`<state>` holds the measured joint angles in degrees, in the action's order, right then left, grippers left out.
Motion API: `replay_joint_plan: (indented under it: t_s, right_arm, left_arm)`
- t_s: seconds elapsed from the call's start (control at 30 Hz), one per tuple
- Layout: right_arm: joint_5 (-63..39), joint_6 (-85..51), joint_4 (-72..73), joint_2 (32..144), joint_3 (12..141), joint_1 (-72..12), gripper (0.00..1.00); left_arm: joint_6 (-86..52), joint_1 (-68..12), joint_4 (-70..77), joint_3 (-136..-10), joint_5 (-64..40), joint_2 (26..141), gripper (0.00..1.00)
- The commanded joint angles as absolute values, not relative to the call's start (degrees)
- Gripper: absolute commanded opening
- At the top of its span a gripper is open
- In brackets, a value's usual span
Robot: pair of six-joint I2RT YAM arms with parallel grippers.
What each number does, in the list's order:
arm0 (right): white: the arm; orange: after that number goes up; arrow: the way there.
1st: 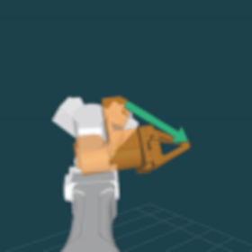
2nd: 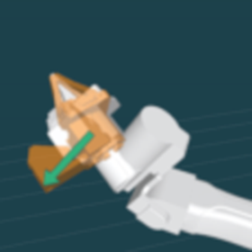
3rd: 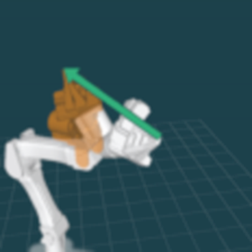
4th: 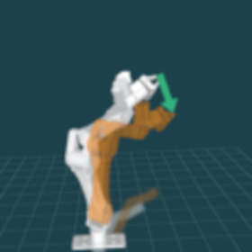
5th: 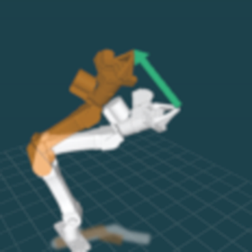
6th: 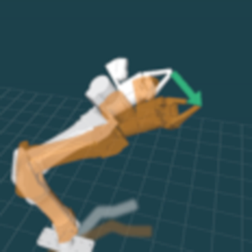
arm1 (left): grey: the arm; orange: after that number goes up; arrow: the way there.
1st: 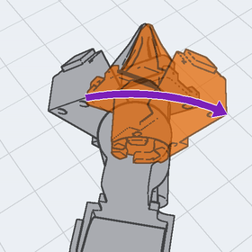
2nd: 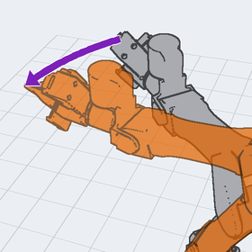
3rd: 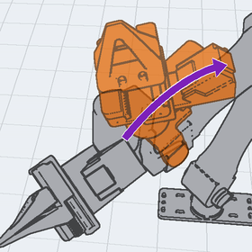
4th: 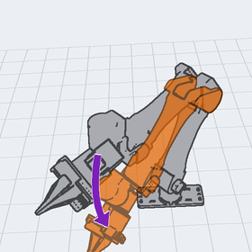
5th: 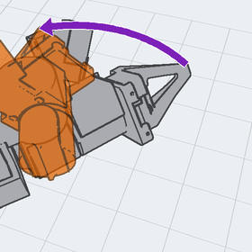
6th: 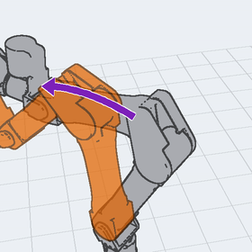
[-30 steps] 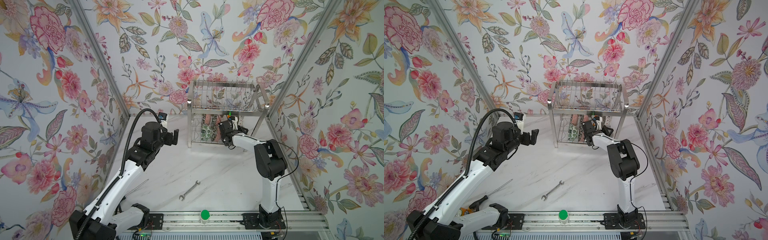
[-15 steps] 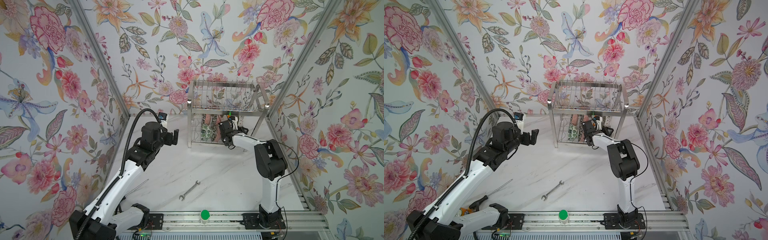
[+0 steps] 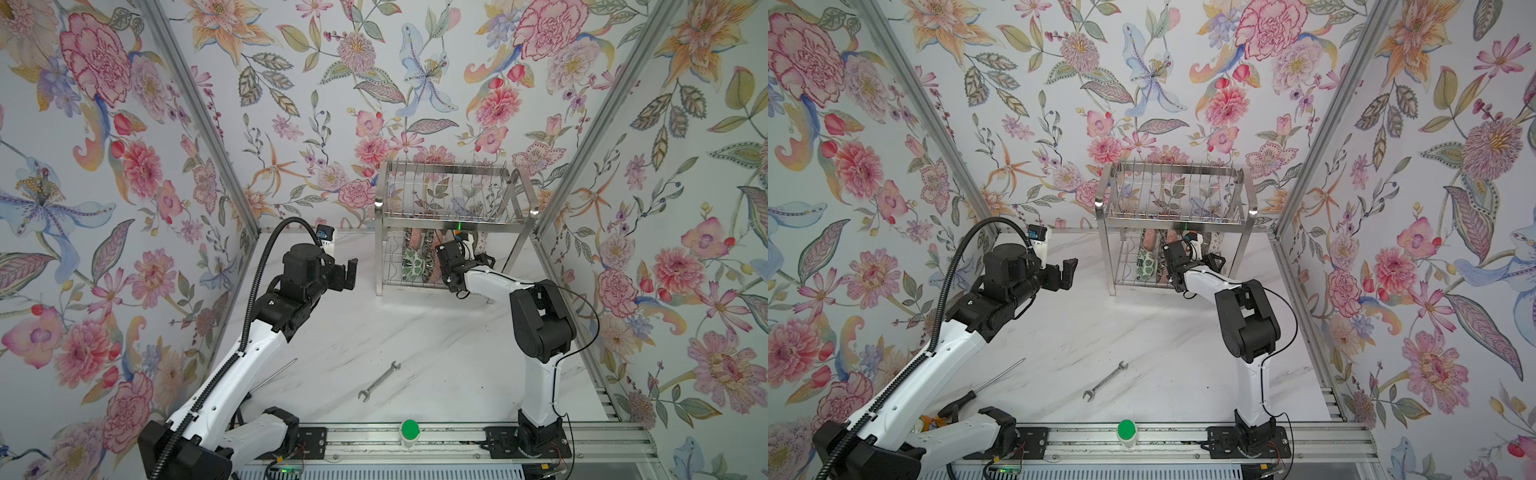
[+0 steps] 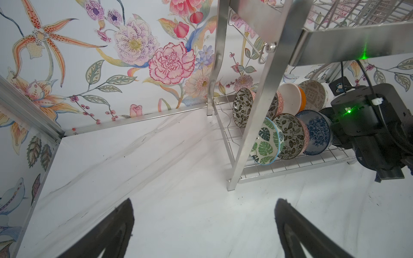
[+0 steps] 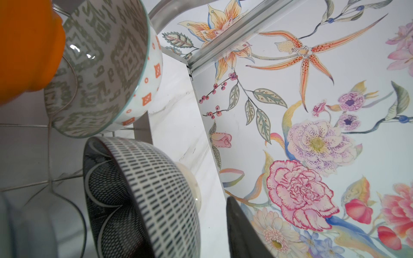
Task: Load bowls into a dish rack
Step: Place the bowl in the dish rack.
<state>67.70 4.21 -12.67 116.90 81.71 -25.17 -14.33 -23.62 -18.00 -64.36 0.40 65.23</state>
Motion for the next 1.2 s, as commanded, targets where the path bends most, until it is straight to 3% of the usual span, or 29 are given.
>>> replay_joint_plan:
  t_s: [0.0,0.37,1.03,1.17]
  right_arm:
    - [65.5,3.5,-13.8,115.5,81.7,-26.1,0.39]
    - [64.5,3.6,-14.0,114.1,82.0,-26.4,0.45]
    - [64.1,4.7,-14.3,109.6,80.7,-26.5,0.47]
    - [62.1,3.7,-15.5,107.8,79.8,-26.7,0.53]
  left_arm:
    - [-14.7,-22.9,-18.4,-64.1,0.0,64.2,0.99]
    - [-14.8,-23.0,-17.9,-64.1,-0.4,64.7,0.99]
    - [-14.9,-23.0,-17.1,-64.0,-1.2,65.1,0.99]
    - [-15.0,-23.0,-17.1,-63.7,-1.1,65.0,0.99]
